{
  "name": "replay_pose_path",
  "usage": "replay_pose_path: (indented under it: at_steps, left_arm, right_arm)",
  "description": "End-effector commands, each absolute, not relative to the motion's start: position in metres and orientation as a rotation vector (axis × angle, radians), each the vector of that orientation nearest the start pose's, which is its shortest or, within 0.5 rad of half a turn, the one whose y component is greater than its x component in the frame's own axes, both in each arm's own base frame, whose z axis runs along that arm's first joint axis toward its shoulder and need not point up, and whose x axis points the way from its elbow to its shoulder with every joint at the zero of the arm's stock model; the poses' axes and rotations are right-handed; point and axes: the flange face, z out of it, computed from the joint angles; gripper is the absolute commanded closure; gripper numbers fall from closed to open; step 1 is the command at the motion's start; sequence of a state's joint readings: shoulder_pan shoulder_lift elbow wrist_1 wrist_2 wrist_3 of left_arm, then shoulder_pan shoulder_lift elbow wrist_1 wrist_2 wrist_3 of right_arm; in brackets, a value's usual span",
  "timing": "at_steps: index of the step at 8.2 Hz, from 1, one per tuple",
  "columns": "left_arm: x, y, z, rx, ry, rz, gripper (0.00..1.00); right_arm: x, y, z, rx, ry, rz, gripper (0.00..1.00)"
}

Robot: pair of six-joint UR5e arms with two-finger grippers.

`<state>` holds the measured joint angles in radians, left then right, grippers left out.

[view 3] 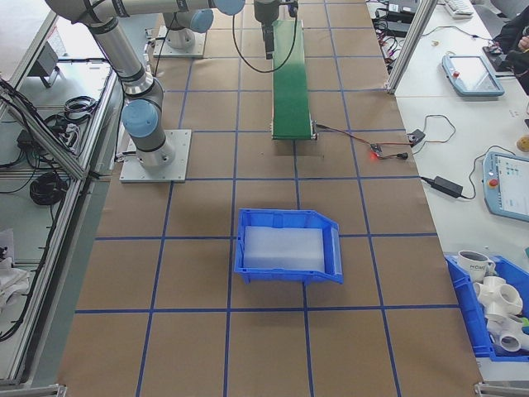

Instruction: Move button from left to right

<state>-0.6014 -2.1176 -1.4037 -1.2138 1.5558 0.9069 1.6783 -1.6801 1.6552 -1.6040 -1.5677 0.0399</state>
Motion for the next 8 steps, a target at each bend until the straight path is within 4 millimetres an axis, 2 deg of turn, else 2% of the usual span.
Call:
replay_pose_path:
  at_steps: [1, 5, 8]
  left_arm:
    - [0.485, -0.5, 0.245, -0.138, 3.188, 0.09, 0.0]
    - [0.477, -0.498, 0.217, -0.181, 3.22, 0.146, 0.0]
    - [0.475, -0.497, 0.21, -0.204, 3.219, 0.149, 0.0]
  right_arm:
    - [0.181, -0.434, 0.502, -0.106, 3.131, -0.093, 0.0]
    - [0.181, -0.434, 0.501, -0.106, 3.131, -0.091, 0.0]
    - [0.181, -0.434, 0.501, -0.106, 3.131, -0.091, 0.0]
